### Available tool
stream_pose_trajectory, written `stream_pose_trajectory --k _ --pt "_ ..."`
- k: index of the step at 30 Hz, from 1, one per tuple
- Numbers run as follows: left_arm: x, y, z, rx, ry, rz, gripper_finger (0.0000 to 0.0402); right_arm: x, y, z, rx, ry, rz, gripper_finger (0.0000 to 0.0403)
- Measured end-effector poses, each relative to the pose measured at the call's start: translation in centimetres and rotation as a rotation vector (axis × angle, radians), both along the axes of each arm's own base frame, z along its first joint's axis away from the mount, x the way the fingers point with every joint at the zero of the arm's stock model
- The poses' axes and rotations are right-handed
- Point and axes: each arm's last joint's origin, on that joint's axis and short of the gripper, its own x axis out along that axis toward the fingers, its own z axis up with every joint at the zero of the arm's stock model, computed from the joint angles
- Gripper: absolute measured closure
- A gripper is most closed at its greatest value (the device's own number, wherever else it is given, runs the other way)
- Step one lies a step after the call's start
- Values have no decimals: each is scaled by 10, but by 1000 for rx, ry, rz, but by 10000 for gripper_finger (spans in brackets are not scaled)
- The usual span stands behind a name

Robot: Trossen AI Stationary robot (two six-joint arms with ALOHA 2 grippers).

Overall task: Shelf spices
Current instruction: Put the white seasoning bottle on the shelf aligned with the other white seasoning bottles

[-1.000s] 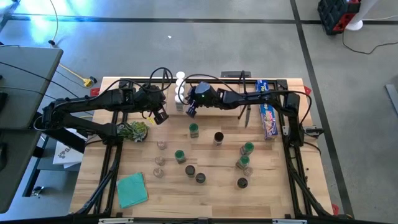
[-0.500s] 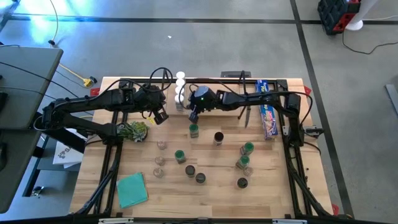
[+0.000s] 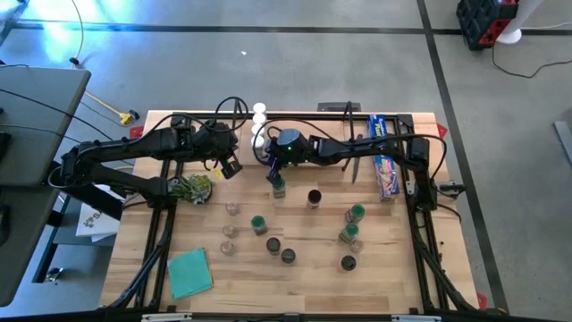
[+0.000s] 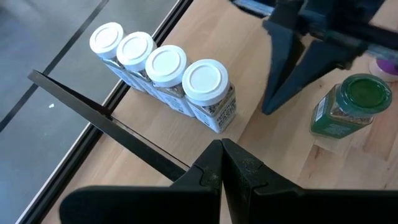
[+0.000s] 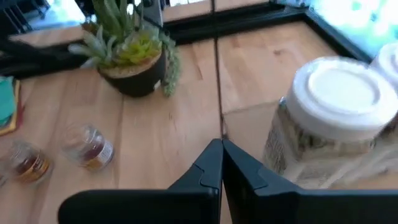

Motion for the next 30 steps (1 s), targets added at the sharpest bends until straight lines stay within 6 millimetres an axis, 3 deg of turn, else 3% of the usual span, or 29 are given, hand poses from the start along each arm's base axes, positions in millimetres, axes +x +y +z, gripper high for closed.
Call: stream_pose_trajectory --k 4,20,30 --pt "0 0 0 0 0 -1 401 0 -4 -9 -17 28 -17 399" --pt "0 0 0 -1 1 0 401 -3 -20 -7 -64 24 -89 399" --pt "0 0 0 -1 1 0 401 -2 -11 -2 -68 15 -57 399"
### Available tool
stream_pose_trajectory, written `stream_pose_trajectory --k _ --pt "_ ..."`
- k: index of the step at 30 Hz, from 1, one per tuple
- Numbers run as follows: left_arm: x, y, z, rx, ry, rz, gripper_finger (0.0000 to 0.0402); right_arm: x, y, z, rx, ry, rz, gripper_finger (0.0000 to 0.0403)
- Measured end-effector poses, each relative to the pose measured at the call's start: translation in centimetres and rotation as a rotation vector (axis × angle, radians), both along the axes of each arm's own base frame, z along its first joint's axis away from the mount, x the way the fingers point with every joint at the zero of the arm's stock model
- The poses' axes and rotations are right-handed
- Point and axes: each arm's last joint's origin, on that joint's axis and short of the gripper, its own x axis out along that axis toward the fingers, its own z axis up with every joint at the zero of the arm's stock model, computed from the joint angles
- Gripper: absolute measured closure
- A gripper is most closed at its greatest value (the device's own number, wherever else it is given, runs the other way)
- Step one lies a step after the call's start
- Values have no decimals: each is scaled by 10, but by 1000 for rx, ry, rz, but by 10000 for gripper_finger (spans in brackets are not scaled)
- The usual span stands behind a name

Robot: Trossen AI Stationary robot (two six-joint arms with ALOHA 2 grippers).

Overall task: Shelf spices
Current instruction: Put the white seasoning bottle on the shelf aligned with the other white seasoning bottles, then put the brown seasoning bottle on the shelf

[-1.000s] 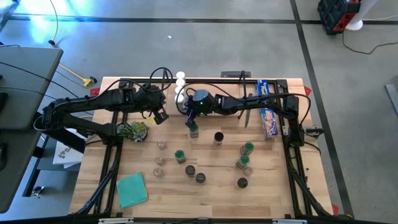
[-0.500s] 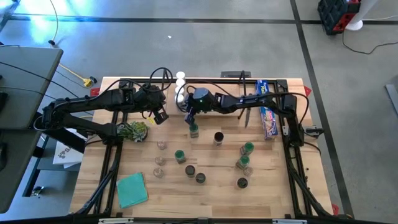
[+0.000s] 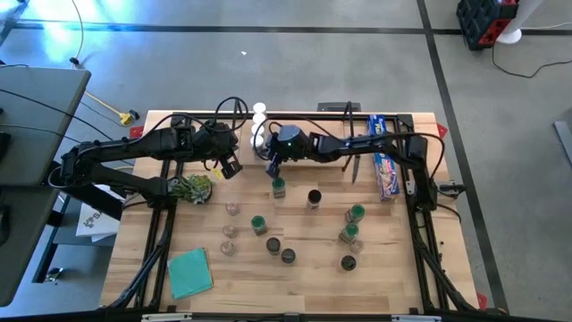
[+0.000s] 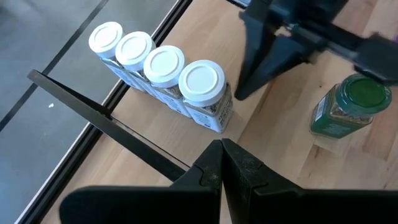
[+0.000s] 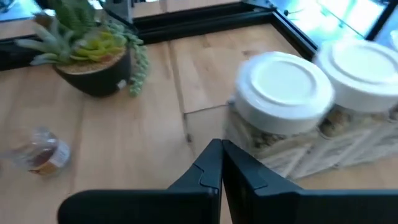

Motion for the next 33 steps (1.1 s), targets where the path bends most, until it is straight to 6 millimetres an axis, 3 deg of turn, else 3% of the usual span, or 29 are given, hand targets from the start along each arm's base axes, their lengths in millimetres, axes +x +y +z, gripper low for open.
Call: stream_pose_trajectory --k 9,15,24,27,33 --pt "0 -4 -1 25 33 -55 401 -17 23 52 -111 -13 73 399" --pt "-2 -34 -14 37 59 -188 401 -40 54 92 -175 11 122 399" --pt "-25 -92 -46 -104 -42 -190 401 -50 124 83 -212 178 296 399" --pt "-34 -113 -61 -149 -100 -191 401 -62 146 77 -252 309 284 399" --pt "-50 -140 -87 -285 -131 -148 401 -81 173 80 -293 389 199 399"
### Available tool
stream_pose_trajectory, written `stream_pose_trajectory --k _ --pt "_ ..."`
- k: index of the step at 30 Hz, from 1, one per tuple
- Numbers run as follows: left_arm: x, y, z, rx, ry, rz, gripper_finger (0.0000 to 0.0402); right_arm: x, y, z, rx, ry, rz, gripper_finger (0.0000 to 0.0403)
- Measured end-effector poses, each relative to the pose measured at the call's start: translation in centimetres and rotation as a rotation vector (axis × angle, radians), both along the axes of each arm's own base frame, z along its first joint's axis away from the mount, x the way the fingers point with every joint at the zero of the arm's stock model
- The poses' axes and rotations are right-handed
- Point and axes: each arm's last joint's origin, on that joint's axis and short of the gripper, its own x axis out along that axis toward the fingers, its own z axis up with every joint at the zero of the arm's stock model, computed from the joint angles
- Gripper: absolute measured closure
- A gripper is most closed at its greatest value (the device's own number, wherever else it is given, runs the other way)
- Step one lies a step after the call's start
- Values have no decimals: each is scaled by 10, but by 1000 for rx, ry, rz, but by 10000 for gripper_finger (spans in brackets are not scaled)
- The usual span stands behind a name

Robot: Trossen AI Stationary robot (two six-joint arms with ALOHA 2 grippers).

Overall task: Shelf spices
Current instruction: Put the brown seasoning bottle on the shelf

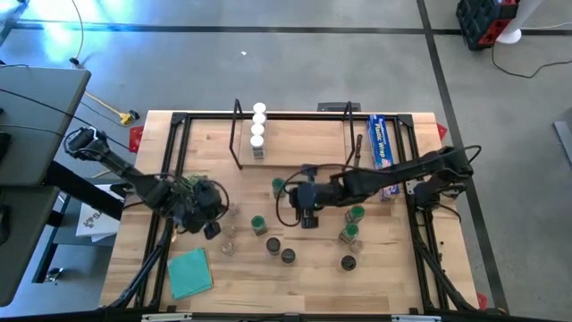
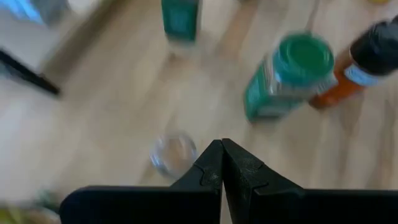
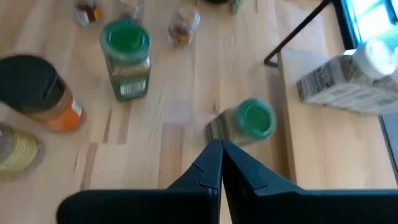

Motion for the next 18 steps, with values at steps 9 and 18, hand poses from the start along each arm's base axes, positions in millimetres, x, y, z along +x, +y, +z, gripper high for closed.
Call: stream_pose_trajectory --k 9,18 --pt "-8 -7 -31 -170 122 77 320 -6 9 -2 -63 28 -18 399" --pt "-3 4 -50 -105 147 102 150 -12 7 -6 -106 97 -62 399"
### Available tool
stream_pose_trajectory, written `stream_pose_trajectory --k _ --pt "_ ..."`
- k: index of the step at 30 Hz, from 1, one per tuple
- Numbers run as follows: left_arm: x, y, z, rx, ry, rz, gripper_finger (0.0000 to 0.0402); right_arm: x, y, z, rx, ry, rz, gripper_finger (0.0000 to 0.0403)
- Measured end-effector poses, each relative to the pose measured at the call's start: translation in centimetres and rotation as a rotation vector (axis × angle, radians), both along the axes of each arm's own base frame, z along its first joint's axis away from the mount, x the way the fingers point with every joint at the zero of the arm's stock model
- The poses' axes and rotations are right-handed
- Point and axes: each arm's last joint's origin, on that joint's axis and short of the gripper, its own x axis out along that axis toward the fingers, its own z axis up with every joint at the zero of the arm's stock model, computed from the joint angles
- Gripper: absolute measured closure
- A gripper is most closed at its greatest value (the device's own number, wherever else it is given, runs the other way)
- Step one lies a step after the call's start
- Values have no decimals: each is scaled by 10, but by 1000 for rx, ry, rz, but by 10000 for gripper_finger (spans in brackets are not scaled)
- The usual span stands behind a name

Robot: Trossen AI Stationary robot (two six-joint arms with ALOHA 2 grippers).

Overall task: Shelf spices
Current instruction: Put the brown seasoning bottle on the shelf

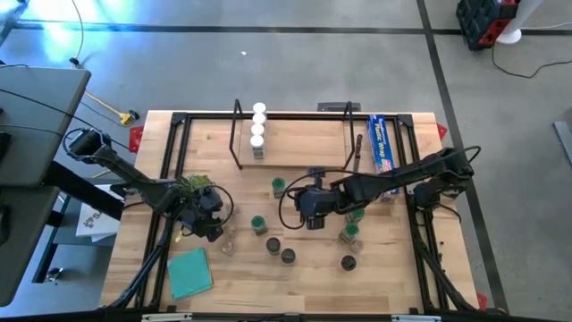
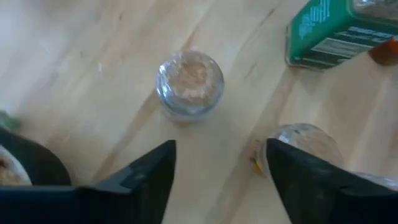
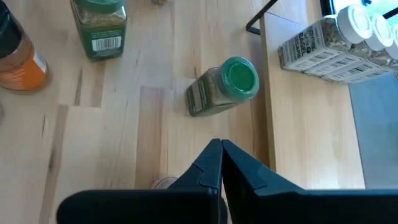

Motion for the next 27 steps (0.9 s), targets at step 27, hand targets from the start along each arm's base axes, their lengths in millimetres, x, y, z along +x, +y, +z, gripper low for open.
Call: stream_pose_trajectory --k 27 --pt "39 5 -25 288 18 -189 215 0 -1 0 -2 -8 -25 399"
